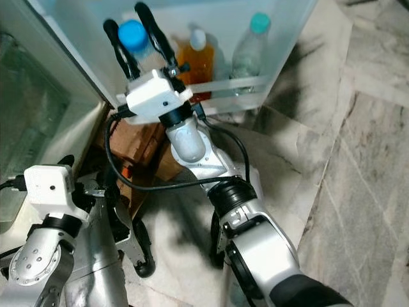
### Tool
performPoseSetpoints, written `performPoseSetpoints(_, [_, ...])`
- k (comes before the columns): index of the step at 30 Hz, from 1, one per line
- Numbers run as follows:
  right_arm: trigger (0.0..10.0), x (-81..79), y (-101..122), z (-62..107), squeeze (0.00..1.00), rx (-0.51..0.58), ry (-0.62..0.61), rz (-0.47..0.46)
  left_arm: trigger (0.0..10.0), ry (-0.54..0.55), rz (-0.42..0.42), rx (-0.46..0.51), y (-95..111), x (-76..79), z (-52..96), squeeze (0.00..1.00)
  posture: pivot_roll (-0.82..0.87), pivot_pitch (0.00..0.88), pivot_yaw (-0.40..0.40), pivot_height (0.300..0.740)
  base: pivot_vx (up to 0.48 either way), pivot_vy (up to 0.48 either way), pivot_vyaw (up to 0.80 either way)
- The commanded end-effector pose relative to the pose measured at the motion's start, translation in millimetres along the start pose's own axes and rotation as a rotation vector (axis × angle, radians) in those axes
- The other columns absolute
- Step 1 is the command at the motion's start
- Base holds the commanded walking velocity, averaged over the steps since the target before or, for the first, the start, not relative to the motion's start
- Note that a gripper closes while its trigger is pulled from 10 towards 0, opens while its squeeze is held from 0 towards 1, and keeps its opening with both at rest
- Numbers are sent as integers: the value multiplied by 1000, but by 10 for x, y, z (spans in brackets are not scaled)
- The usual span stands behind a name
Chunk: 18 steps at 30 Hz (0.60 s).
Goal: Restocking fridge
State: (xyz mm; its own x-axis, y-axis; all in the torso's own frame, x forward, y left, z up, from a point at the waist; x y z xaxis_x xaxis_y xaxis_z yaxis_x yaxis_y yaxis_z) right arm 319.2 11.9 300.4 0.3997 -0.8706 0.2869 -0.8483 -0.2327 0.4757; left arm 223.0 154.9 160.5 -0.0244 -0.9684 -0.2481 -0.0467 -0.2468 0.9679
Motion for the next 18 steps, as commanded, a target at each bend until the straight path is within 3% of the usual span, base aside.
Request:
performPoseSetpoints(1, [10000,-13,143,-100,0,66,0,-15,10000,16,-4,-25,-23,-22,60,0,188,489,-6,428,0,0,0])
performPoseSetpoints(8, [10000,-109,109,147,0,16,9,-74,10000,22,-1,-31,-31,-15,68,0,182,488,-8,428,0,0,0])
performPoseSetpoints(13, [10000,-281,-64,436,0,-78,54,-92,10000,19,3,-29,-34,2,51,0,182,483,-9,428,0,0,0])
performPoseSetpoints(15, [10000,-293,-92,464,0,-93,60,-92,10000,19,3,-28,-34,3,48,0,184,482,-9,428,0,0,0])
performPoseSetpoints(18, [10000,-276,-364,679,0,-262,31,-94,10000,17,4,-29,-32,13,55,0,185,483,-9,428,0,0,0])
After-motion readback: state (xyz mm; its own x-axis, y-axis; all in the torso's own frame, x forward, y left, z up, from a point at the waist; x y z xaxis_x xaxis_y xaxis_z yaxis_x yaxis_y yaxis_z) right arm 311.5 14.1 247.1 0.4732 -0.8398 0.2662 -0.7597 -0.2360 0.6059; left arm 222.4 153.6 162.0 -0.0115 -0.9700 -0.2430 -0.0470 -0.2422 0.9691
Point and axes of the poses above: a point about 5 cm out from each wrist's last joint towards the gripper, its own z axis pointing back from the gripper into the wrist, its own y axis along the axis of the wrist's last joint, x = y × z, the point moved 2 cm from there along -z, pointing out of the wrist towards the gripper, and after that the axes turned 14 degrees about -z, right-handed, at the moved point
